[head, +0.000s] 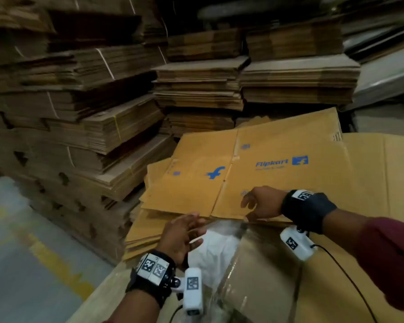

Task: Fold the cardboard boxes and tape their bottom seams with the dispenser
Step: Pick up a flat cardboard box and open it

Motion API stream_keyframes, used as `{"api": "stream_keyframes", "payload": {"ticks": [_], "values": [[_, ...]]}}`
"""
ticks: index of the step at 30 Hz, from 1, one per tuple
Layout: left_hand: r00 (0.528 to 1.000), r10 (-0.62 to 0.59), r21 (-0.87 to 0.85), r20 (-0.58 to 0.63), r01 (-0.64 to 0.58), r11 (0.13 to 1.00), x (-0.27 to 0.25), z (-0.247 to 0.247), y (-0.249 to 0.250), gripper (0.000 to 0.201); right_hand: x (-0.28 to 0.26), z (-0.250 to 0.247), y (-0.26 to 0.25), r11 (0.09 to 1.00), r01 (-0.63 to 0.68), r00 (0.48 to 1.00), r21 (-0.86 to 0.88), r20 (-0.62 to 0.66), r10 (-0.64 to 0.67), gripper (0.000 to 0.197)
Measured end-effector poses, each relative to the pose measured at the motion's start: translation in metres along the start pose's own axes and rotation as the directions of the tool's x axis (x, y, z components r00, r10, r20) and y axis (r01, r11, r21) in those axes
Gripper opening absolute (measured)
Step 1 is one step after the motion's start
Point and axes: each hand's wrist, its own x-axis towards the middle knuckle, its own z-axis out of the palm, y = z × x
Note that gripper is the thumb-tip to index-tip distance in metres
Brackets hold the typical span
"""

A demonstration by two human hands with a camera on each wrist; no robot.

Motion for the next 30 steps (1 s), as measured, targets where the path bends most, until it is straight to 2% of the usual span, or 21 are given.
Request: {"api": "stream_keyframes", "payload": {"ticks": [3, 4, 5, 8, 10, 18, 21, 24, 27, 30], "values": [[0.991, -0.132, 0.004, 0.000, 0.132, 0.991, 0.018, 0.018, -0.020, 0.028, 0.018, 0.009, 0.013, 0.949, -0.049, 0.998, -0.310, 0.022, 0.058, 0.091], [0.989, -0.148, 0.008, -0.001, 0.148, 0.989, 0.024, 0.023, -0.028, 0.027, 0.018, 0.014, 0.014, 0.921, -0.059, 0.995, -0.385, 0.057, 0.087, 0.093], [0.988, -0.157, -0.003, 0.011, 0.157, 0.988, 0.029, 0.028, -0.032, 0.026, 0.022, 0.019, 0.018, 0.895, -0.052, 0.993, -0.444, 0.069, 0.092, 0.087], [0.987, -0.163, -0.014, 0.003, 0.163, 0.986, 0.044, 0.040, -0.034, 0.026, 0.026, 0.023, 0.025, 0.812, -0.022, 0.999, -0.584, 0.027, 0.046, 0.046], [0.987, -0.162, -0.030, -0.002, 0.162, 0.986, 0.055, 0.045, -0.032, 0.028, 0.027, 0.019, 0.027, 0.772, -0.011, 1.000, -0.635, 0.014, 0.025, 0.037], [0.985, -0.172, -0.042, -0.007, 0.171, 0.984, 0.071, 0.069, -0.030, 0.031, 0.014, -0.018, 0.021, 0.753, 0.105, 0.992, -0.649, 0.010, -0.130, 0.029], [0.992, -0.122, -0.146, 0.045, 0.127, 0.981, 0.069, 0.079, -0.015, 0.036, 0.004, -0.033, 0.022, 0.736, 0.166, 0.977, -0.657, 0.009, -0.212, 0.035], [0.996, -0.086, -0.209, -0.004, 0.083, 0.974, 0.073, 0.085, 0.008, 0.039, -0.005, -0.042, 0.022, 0.738, 0.208, 0.959, -0.642, -0.014, -0.283, 0.039], [0.994, -0.058, -0.262, -0.096, 0.031, 0.965, 0.068, 0.090, 0.030, 0.022, -0.016, -0.053, 0.018, 0.763, 0.238, 0.939, -0.600, -0.057, -0.338, 0.037], [0.984, 0.021, -0.286, -0.179, -0.072, 0.956, 0.051, 0.089, 0.054, 0.013, -0.026, -0.067, 0.010, 0.818, 0.276, 0.915, -0.505, -0.123, -0.385, 0.035]]}}
